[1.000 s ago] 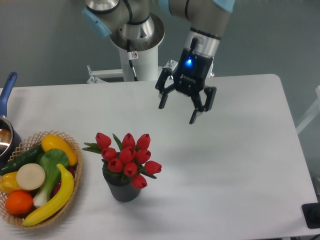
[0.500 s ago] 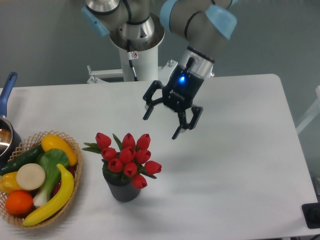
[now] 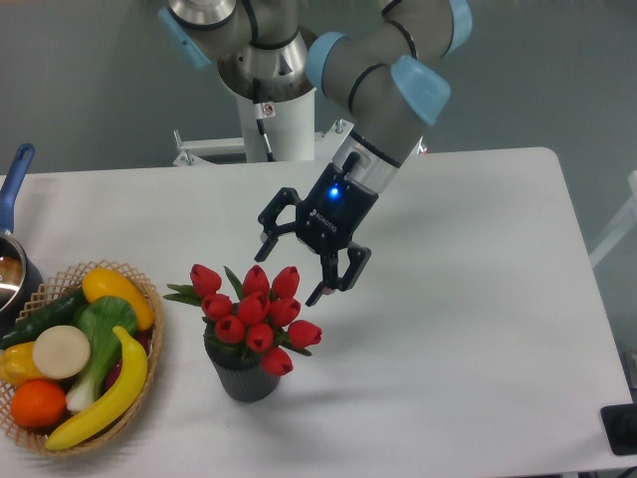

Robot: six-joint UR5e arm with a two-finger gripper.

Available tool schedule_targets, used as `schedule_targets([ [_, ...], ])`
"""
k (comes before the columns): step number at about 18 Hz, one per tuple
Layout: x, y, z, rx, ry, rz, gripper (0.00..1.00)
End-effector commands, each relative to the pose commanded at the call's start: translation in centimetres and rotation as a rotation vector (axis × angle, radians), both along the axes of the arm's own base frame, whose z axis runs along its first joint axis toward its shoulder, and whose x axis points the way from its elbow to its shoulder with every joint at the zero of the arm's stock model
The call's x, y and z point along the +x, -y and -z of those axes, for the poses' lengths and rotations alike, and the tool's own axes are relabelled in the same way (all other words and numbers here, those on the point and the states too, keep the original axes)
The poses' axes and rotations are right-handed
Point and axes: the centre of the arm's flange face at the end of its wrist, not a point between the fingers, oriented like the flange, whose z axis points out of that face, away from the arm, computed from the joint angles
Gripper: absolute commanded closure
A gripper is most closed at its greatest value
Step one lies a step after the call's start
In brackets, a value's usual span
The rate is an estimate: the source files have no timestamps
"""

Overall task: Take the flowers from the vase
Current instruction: 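Move the open gripper down toward the red tulip bouquet stems, then close the gripper around the tulip stems just below the blooms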

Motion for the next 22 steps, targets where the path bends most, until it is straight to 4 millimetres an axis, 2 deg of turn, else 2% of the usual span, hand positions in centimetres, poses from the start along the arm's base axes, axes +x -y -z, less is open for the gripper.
schedule_targets([
  [3,-0.2,-1.1,0.2,0.001,-0.002,0.014,0.00],
  [5,0.4,-1.9,0.8,-0.002,0.003,0.034,0.00],
  [10,0.5,-2.2,1.4,0.000,0.000,0.040,0.00],
  [19,0.9,-4.9,2.2,0.002,-0.001,0.083,0.00],
  [22,0.8,-4.9,2.4,0.002,0.006,0.083,0.00],
])
